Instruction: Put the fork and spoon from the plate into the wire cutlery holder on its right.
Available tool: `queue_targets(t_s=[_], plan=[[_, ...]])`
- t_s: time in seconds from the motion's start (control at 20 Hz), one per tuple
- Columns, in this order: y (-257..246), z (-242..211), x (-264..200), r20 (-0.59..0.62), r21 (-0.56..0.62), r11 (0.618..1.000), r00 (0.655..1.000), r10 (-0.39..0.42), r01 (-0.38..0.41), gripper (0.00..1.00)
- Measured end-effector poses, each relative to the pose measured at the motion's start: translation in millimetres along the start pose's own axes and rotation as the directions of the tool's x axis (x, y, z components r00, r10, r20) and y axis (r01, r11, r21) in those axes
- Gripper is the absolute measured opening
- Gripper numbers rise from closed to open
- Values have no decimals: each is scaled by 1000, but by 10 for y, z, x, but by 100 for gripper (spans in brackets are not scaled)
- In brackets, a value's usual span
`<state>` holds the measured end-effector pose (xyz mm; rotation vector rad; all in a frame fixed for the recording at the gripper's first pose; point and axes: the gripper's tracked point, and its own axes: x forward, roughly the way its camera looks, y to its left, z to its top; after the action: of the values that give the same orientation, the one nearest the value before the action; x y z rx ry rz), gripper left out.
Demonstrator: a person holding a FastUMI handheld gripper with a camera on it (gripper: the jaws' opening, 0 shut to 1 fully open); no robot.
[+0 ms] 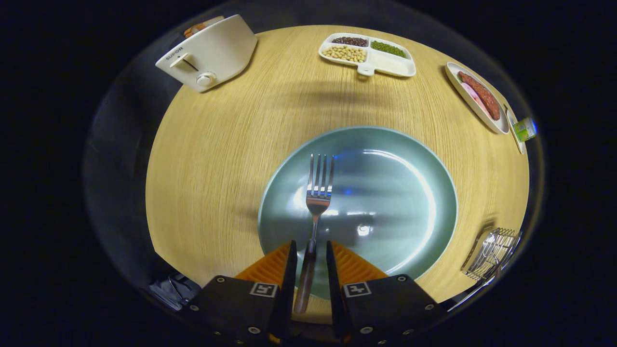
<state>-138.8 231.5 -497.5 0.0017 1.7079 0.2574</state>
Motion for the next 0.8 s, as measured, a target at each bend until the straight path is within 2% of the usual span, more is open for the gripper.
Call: queue_targets(t_s=[0.2, 0.35, 0.55, 0.8], plan=[[-22, 28, 46, 13, 33, 999, 999, -36, 36, 18], [-6, 20, 31, 18, 36, 999, 1000, -4, 3, 5], [-65, 140, -180, 127, 21, 1000, 992, 6, -8, 3], [-326, 145, -611, 211, 64, 998, 977, 9, -23, 3]])
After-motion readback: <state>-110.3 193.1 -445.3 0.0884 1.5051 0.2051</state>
